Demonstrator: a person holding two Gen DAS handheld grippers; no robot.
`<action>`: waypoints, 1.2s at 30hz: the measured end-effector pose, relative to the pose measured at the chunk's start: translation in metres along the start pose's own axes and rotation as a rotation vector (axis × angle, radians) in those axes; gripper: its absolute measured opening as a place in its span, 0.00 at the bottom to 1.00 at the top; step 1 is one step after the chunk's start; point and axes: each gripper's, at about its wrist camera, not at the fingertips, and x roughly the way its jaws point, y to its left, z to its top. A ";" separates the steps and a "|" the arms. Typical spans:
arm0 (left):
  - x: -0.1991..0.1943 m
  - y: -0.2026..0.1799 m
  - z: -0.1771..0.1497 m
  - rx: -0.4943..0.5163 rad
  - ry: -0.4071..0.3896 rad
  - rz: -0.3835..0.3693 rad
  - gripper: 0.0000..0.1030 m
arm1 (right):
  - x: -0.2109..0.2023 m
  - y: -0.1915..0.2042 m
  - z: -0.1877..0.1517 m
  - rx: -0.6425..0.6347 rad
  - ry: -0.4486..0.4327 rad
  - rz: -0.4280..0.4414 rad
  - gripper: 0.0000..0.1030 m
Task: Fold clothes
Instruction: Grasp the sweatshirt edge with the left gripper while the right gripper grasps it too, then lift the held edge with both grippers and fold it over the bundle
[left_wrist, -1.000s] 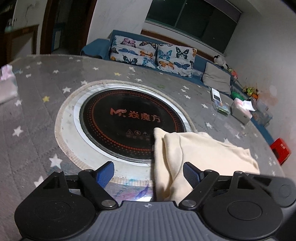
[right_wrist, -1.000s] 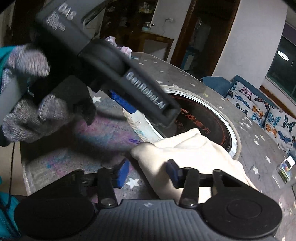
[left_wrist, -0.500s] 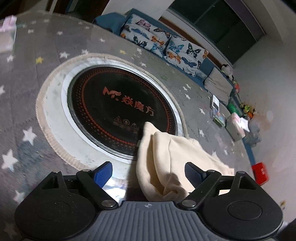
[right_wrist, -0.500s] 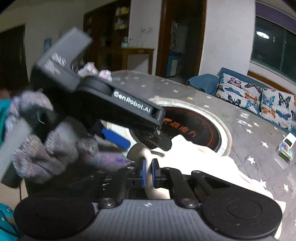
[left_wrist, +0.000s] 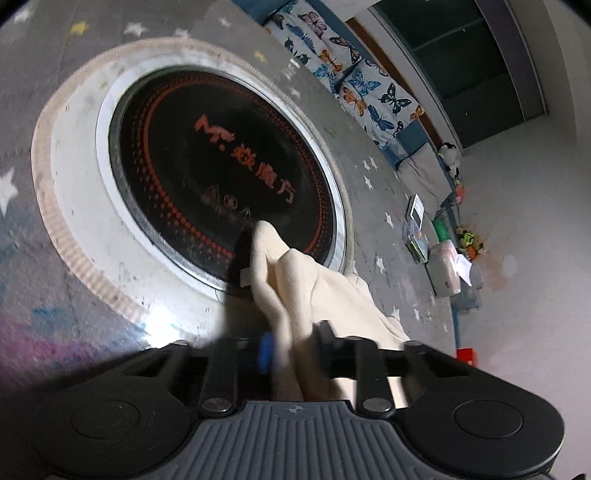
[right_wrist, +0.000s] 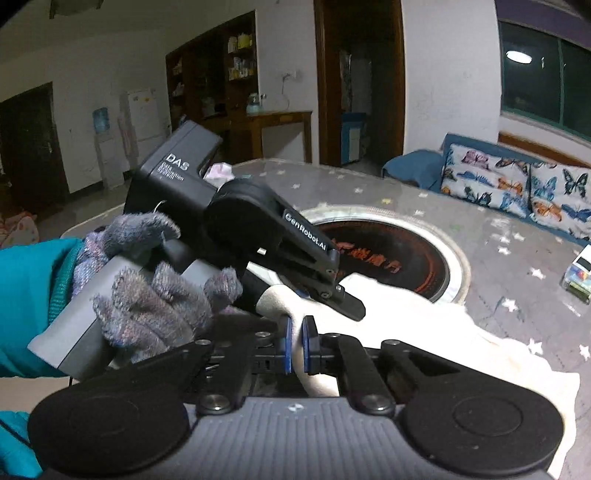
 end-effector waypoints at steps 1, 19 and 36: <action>0.000 -0.001 -0.001 0.013 -0.003 0.005 0.16 | 0.000 -0.001 0.000 0.007 0.002 0.001 0.08; 0.001 -0.015 -0.007 0.145 -0.039 0.073 0.15 | -0.049 -0.160 -0.055 0.400 0.015 -0.471 0.32; 0.002 -0.069 -0.011 0.388 -0.085 0.107 0.14 | -0.074 -0.167 -0.062 0.479 -0.067 -0.439 0.08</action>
